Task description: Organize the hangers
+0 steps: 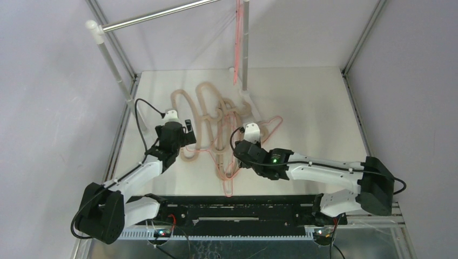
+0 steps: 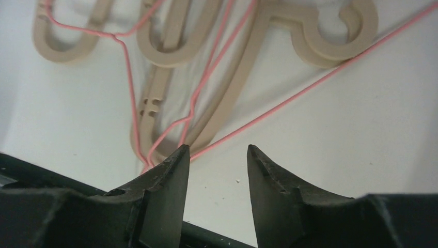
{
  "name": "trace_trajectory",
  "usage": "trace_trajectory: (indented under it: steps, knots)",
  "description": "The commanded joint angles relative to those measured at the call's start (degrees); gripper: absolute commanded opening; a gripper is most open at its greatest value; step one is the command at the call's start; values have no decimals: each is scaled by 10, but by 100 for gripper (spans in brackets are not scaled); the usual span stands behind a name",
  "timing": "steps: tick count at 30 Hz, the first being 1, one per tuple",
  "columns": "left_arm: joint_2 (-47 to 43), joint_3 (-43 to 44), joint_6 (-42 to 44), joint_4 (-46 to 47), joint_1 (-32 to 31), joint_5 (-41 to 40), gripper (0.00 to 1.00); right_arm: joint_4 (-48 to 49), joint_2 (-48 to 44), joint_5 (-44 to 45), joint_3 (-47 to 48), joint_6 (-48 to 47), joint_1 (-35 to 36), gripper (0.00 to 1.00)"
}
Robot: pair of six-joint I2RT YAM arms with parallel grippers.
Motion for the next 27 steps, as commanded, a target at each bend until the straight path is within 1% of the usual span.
trace_trajectory:
  steps: [1, 3, 8, 10, 14, 18, 27]
  knots:
    - [4, -4, -11, 12, -1, -10, 99, 57, 44, -35, -14, 46, -9, 50]
    - [3, -6, -12, 12, -1, -12, 100, 73, 75, -58, -11, 44, -8, 46]
    - [3, -8, -19, 11, -1, -26, 100, 89, 122, -62, 9, 52, -15, 46]
    - [3, -9, -19, 13, -1, -23, 99, 99, 131, -71, 10, 62, -35, 46]
    - [4, -10, -19, 22, -1, -12, 99, 146, 144, -129, 2, 71, -90, 45]
    - [4, -10, -20, 25, -1, -9, 99, 176, 160, -158, 8, 61, -107, 45]
    - [5, -8, -21, 26, -1, 1, 99, 202, 216, -190, 40, 62, -136, 45]
